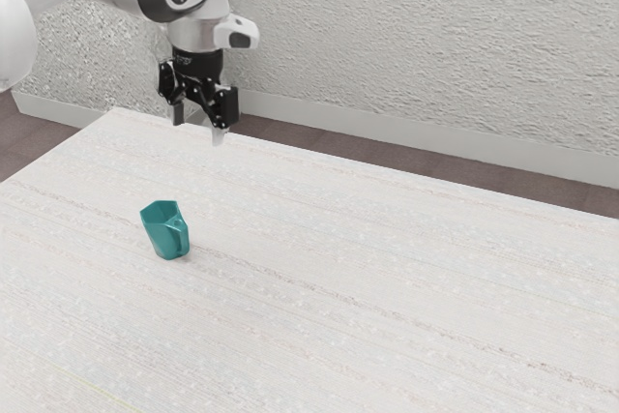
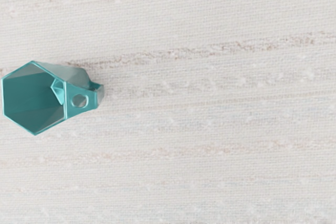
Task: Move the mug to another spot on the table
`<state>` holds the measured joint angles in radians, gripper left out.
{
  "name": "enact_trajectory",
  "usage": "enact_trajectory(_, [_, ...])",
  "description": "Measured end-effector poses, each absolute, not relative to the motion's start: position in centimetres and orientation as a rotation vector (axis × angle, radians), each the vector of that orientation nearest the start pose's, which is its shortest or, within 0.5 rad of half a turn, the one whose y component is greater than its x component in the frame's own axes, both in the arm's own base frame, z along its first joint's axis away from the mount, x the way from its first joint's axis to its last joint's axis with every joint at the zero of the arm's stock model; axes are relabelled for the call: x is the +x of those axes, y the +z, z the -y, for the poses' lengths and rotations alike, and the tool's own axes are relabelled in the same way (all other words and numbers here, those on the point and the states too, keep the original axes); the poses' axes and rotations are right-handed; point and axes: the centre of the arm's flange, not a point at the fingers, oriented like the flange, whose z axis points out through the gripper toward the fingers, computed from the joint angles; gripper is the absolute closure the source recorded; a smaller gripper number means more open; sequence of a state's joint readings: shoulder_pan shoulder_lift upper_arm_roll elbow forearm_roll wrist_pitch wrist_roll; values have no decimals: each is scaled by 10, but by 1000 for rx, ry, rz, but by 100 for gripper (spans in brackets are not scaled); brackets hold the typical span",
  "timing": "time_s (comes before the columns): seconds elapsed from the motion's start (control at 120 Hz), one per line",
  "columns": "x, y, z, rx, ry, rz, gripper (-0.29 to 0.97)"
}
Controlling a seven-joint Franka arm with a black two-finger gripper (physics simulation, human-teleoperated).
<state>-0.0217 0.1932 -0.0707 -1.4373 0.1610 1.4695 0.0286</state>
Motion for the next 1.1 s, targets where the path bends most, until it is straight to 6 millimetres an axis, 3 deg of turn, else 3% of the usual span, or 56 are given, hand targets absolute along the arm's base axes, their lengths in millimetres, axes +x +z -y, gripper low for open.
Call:
enact_trajectory(0.158, [610,536,15,-2962,340,-398,1])
enact_trajectory(0.467, [618,497,16,-2851,474,-1068,3])
enact_trajectory(0.583, [618,473,14,-2784,506,-1286,3])
enact_trajectory(0.858, [626,426,-18,-2664,491,-1601,1])
enact_trajectory(0.992, [625,393,-23,-2574,495,-1727,0])
enact_trajectory(1.1, [626,377,-25,-2506,471,-1807,0])
